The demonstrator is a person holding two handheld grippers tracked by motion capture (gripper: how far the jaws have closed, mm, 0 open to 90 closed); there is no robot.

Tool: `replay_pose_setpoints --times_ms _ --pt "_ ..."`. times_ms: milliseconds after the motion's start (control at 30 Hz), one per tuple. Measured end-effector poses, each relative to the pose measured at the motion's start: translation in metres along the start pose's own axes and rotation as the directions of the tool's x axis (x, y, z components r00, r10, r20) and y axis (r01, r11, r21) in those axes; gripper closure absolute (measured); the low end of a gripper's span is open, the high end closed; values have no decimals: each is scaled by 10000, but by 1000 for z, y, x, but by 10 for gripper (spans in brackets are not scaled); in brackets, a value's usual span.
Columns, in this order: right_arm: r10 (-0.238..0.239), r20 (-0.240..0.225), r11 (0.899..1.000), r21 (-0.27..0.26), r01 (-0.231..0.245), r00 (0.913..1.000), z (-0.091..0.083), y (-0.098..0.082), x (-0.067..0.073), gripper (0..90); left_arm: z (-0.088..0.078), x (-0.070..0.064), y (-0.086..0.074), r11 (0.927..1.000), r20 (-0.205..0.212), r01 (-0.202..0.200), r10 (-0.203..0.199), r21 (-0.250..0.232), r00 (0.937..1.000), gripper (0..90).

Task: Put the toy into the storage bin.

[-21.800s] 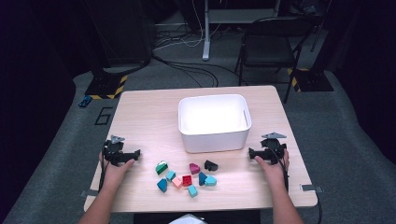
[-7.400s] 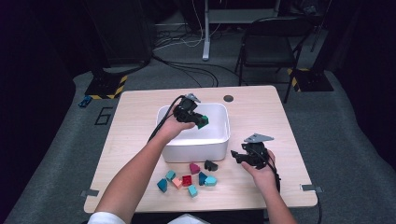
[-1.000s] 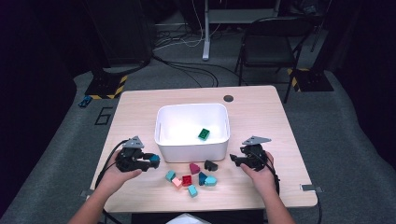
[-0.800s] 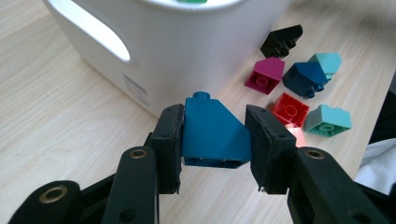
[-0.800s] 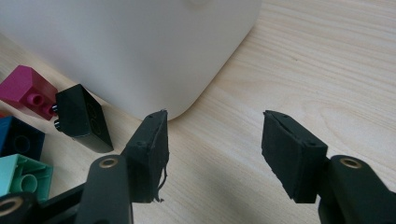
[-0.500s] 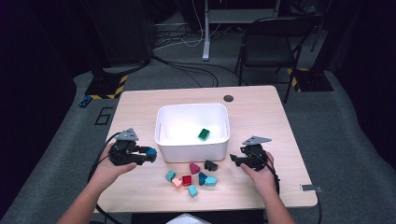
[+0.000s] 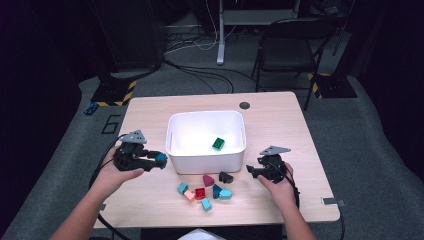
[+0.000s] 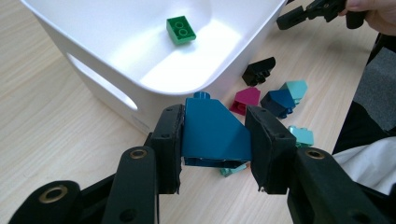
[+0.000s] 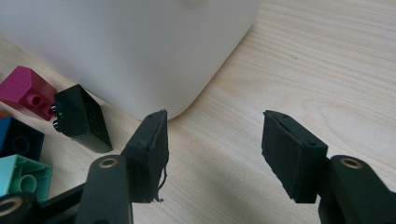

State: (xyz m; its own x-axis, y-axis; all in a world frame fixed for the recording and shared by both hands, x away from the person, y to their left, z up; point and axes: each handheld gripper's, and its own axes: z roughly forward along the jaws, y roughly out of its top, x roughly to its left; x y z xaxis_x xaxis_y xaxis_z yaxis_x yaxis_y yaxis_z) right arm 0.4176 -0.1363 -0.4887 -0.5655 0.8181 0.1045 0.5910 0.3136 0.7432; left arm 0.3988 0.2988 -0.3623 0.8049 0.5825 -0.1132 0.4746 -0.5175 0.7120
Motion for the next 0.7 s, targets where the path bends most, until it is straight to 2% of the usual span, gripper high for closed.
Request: replay_pose_setpoints --times_ms 700 --pt "55 -24 10000 -1 -55 10000 0 0 -1 406 6 -6 39 9990 340 -442 444 -57 9984 582"
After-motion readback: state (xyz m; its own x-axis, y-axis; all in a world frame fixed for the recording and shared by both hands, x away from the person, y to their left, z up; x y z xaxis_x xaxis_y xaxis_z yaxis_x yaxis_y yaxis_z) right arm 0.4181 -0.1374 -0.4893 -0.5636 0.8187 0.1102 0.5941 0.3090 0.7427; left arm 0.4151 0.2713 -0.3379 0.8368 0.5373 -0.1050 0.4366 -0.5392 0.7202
